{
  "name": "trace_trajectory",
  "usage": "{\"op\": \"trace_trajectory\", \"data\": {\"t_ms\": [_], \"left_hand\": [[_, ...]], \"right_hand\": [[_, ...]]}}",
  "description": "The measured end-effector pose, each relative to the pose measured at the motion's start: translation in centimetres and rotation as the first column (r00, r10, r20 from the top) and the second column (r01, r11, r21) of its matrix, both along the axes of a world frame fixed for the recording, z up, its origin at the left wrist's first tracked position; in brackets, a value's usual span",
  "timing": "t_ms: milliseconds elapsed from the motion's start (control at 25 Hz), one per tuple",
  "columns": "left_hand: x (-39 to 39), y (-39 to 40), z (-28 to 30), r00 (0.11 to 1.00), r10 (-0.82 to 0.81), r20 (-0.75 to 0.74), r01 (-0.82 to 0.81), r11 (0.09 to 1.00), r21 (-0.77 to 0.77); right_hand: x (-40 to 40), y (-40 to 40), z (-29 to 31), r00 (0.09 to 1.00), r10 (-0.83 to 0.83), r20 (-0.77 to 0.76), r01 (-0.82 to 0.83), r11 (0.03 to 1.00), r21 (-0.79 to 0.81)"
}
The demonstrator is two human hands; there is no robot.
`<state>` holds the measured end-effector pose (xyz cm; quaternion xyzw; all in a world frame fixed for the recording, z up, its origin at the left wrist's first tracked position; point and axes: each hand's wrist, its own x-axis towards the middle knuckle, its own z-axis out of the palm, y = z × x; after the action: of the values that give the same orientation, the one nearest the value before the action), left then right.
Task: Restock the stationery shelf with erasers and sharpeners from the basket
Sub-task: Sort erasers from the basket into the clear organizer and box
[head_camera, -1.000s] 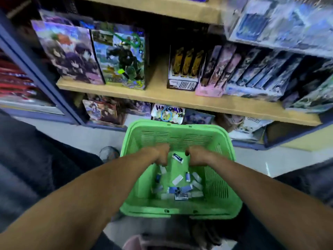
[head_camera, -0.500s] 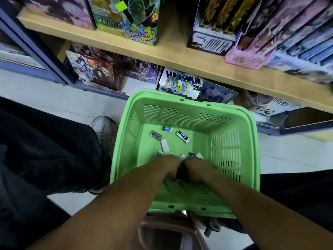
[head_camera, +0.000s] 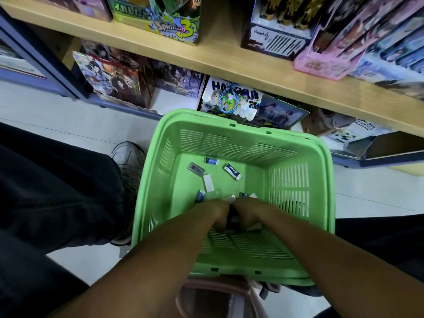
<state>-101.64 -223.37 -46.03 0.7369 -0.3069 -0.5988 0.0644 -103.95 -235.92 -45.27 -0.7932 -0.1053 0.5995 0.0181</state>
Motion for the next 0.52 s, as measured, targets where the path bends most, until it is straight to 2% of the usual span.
{"op": "trace_trajectory", "data": {"t_ms": [160, 280, 360, 520], "left_hand": [[0.2, 0.2, -0.3, 0.999, 0.013, -0.044, -0.014, 1.0, -0.028], [-0.6, 0.3, -1.2, 0.998, -0.037, -0.053, 0.037, 0.999, -0.002], [-0.4, 0.3, -1.4, 0.998, -0.038, -0.056, 0.038, 0.999, 0.005], [0.2, 0.4, -1.2, 0.991, 0.07, -0.11, -0.068, 0.997, 0.026]], "right_hand": [[-0.2, -0.5, -0.8, 1.0, 0.0, -0.019, 0.001, 1.0, 0.021], [-0.4, -0.5, -1.0, 0.998, -0.022, -0.067, 0.026, 0.998, 0.057], [-0.6, -0.3, -1.1, 0.992, -0.088, -0.095, 0.096, 0.992, 0.086], [-1.0, -0.8, -1.2, 0.948, -0.266, -0.176, 0.286, 0.954, 0.094]]}}
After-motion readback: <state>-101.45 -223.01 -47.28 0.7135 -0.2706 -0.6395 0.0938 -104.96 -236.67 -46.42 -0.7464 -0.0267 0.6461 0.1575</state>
